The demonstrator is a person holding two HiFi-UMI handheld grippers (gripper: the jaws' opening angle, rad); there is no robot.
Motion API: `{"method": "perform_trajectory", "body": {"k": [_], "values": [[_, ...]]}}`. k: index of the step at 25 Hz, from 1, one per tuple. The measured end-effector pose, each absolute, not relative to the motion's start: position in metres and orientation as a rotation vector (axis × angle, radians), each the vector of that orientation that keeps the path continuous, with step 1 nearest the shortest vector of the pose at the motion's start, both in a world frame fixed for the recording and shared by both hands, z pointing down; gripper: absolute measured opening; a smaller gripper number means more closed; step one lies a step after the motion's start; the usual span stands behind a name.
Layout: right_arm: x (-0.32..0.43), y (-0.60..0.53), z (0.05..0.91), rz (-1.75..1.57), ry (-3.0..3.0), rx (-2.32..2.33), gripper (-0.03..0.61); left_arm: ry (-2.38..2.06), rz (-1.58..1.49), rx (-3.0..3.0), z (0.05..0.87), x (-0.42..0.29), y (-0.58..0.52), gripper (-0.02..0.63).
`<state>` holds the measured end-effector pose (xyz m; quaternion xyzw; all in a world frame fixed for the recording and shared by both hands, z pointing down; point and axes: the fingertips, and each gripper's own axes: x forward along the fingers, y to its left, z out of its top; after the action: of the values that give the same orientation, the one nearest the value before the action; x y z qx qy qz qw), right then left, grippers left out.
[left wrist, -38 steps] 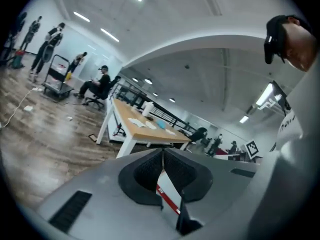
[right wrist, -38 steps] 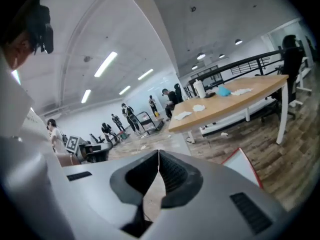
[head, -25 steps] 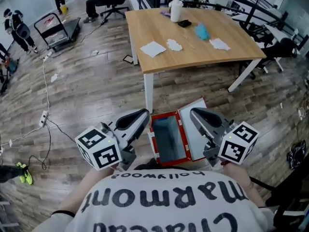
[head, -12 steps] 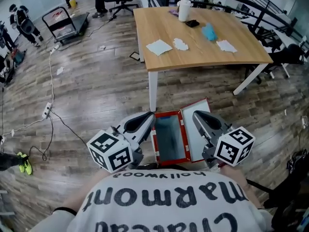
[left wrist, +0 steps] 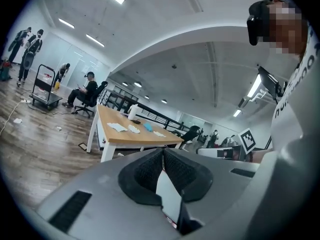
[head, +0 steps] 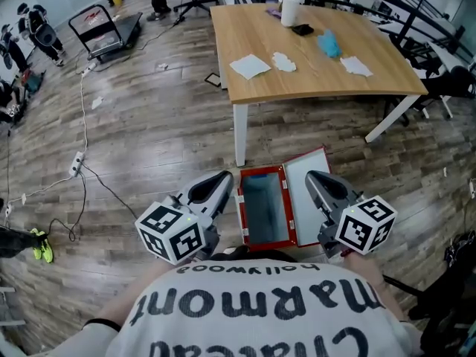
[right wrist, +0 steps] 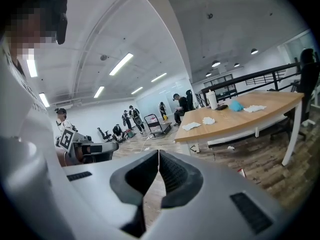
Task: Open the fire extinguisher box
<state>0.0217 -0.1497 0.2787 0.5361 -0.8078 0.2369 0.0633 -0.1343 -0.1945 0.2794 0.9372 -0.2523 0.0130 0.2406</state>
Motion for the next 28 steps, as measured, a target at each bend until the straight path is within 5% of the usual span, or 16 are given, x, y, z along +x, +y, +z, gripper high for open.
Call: {"method": "perform_trajectory", "body": {"k": [28], "values": [[0.038,-0.157,0.303,0.713,-2.335,1.581,0.011,-0.679,0.059,2.527,0.292,-0.125,-0.203,0.017]]}}
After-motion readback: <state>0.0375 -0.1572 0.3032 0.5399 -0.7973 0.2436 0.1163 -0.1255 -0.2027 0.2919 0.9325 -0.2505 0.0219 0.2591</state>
